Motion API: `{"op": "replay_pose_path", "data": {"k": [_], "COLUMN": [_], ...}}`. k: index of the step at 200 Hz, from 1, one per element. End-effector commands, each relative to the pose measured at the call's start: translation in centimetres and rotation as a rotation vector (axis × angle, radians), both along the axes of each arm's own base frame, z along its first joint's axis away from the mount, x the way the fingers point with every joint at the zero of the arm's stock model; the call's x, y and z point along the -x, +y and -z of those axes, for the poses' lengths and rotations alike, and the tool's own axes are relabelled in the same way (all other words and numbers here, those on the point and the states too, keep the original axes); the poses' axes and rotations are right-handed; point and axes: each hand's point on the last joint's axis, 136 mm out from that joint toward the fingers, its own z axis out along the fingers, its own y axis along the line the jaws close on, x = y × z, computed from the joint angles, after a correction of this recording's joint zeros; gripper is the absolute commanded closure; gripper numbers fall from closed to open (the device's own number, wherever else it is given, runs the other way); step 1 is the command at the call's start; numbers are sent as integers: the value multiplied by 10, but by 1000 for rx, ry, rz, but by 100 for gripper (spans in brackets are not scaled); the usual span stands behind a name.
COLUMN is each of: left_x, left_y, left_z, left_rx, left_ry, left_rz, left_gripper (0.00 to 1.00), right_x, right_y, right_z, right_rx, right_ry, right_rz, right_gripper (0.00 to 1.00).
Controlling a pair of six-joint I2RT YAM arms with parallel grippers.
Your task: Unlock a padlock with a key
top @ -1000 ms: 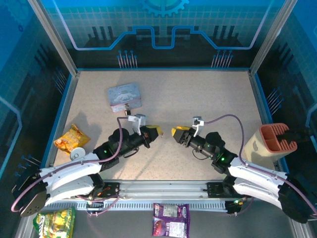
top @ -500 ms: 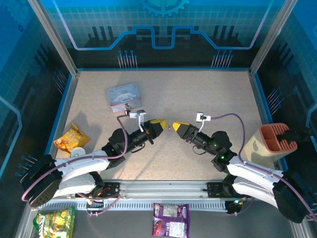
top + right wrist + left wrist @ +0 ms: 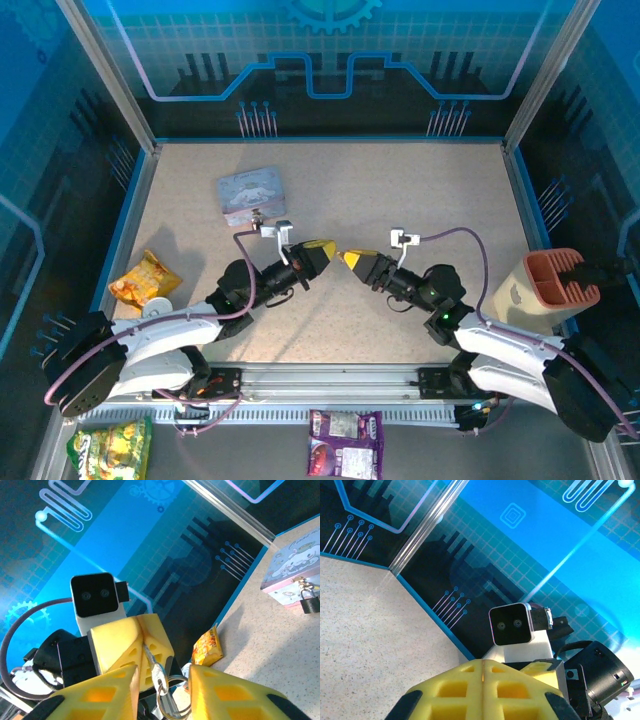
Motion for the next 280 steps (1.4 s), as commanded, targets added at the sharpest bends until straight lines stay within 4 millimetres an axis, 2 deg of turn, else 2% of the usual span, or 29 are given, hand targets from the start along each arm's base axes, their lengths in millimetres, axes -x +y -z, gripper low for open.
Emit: {"op": "replay_pose_path", "data": {"k": [1,72,98,148,168,175,191,206,216,247,280], "left_x": [3,4,4,3,2,0,-6,-16,-20,-20,-15], "left_y": [0,-4,-7,-5,-5,-5,-2,11,21,44,44], "left_z": [-23,-25,-18,-8,-1,1,12,29,34,38,43], "left_rx": [60,62,54,42,22,13,-56,-163,-212,-262,-305], "left_ry": [-48,-45,-25,-3,15,25,92,211,279,442,590], "left_rz": [17,41,53,41,36,31,-8,-88,-132,-159,-130], "left_gripper": [100,100,100,100,100,94,70,46,38,34,35], "right_x": [9,14,14,13,12,12,10,9,7,2,3], "right_y": [5,15,15,12,12,13,11,5,-1,-9,0], "right_z": [-17,-22,-23,-19,-18,-16,-11,-3,6,13,7], "right_rx": [-23,-11,-2,51,103,135,247,440,600,929,1057], "right_ry": [-79,-106,-113,-117,-124,-129,-156,-225,-284,-494,-663], "right_rz": [-38,-72,-65,-38,-21,-13,40,131,209,377,478], "right_gripper": [71,80,83,100,100,100,100,100,100,100,100]}}
